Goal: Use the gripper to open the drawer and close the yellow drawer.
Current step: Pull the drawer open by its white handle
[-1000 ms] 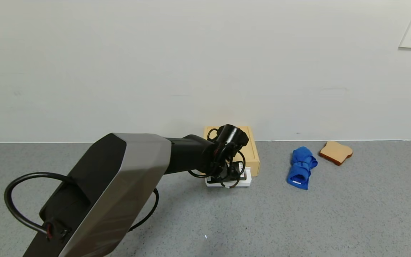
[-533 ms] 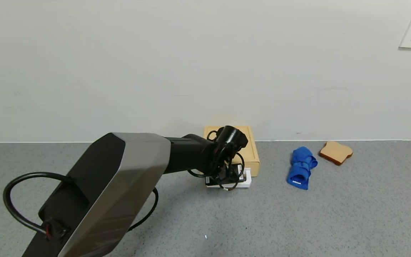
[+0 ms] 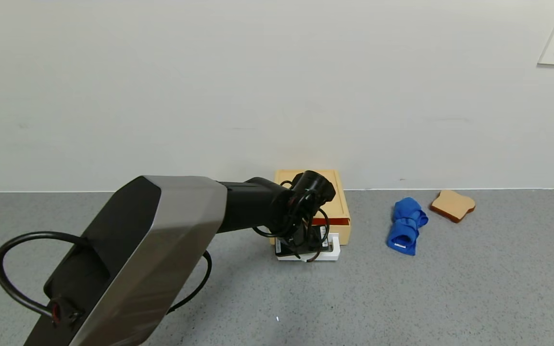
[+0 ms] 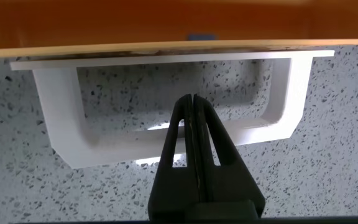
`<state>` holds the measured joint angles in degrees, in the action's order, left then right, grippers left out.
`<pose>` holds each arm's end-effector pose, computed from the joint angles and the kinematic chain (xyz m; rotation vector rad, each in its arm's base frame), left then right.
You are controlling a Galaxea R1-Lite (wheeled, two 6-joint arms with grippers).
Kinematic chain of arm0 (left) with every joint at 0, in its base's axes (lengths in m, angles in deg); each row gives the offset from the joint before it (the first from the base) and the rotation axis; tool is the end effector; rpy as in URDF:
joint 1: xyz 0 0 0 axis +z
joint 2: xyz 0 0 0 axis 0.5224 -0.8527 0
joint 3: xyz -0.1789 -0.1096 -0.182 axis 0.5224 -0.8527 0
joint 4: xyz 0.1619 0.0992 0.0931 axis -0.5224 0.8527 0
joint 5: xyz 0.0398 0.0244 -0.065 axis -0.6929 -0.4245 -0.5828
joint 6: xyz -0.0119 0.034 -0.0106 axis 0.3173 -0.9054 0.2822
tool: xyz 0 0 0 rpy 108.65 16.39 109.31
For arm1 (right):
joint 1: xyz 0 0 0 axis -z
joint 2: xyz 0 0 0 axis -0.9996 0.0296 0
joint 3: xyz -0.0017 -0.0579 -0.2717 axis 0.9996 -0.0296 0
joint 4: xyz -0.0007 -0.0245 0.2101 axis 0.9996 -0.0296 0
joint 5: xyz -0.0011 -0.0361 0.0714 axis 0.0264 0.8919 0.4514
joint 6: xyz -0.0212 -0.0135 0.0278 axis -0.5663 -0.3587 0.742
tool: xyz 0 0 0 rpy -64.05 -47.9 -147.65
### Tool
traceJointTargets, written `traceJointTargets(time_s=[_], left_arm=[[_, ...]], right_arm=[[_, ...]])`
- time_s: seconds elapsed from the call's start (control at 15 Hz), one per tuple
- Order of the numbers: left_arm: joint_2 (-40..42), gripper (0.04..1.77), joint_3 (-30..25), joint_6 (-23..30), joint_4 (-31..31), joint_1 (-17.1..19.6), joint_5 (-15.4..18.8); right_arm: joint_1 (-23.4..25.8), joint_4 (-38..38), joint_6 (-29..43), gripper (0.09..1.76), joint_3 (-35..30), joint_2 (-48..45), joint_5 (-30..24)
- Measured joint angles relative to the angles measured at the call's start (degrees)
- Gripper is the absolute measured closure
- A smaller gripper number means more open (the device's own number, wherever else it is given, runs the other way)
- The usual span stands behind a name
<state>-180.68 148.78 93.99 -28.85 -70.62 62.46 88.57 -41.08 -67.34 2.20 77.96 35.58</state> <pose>0.3797 -0.3027 0.0594 -0.2002 1.0411 -0.1774 0.0373 -0.0014 0.0755 0.0163 -0.0001 -0.0367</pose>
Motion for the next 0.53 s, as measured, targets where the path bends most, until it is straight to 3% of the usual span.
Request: traceJointTargets(time_s=[0.53], left_arm=[[1.5,1.70,-2.4,3.9,3.1,-1.8,0.6]], right_arm=[[0.0,0.0,0.0,0.15,0.0,0.0,0.0]])
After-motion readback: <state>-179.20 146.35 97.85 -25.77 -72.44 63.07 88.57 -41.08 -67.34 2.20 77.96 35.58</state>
